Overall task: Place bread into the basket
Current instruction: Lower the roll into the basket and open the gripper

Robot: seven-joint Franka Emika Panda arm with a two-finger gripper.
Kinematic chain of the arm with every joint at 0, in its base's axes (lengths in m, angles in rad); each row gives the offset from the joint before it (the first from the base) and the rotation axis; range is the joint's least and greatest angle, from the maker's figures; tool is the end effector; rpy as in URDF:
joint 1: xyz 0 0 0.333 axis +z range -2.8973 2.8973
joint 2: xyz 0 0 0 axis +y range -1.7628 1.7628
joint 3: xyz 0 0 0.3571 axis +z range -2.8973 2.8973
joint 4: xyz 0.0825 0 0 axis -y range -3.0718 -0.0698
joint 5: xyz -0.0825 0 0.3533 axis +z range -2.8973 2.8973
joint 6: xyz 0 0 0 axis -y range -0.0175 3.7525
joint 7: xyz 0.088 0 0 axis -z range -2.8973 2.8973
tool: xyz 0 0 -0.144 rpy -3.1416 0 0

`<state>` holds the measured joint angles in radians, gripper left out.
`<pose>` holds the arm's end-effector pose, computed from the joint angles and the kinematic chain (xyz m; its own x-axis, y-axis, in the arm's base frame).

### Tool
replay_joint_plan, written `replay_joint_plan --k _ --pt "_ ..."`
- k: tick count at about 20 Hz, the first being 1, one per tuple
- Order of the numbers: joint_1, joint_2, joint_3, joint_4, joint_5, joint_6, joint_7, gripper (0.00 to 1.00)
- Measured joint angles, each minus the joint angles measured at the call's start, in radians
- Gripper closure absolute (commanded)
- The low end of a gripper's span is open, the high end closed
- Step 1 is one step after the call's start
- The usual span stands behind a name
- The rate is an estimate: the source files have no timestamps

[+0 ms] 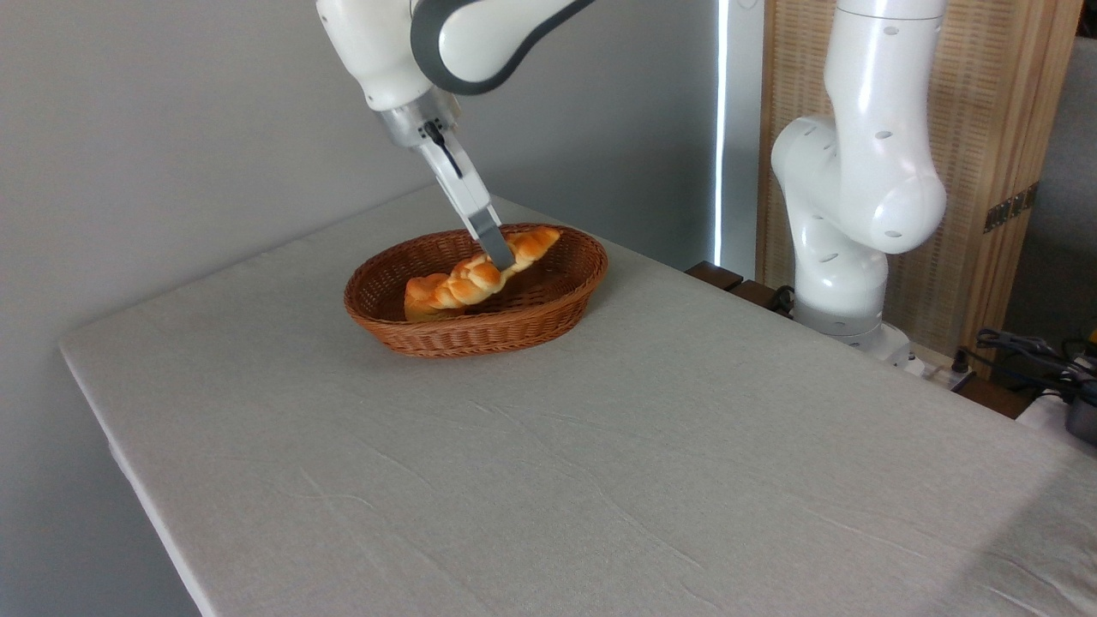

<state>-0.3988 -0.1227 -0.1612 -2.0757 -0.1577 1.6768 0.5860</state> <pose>0.3629 -0.2551 0.4802 0.4260 -0.8906 -0.1594 -0.8530 -0.4540 0.2573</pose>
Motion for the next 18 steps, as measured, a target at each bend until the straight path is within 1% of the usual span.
replay_joint_plan --k 14,16,18 --pt "0.003 -0.005 0.012 0.001 0.0 0.006 0.0 0.0" --pt "0.023 -0.016 0.015 0.043 0.001 0.01 -0.001 0.0" --pt "0.067 -0.029 0.019 0.106 0.001 0.01 -0.001 0.0"
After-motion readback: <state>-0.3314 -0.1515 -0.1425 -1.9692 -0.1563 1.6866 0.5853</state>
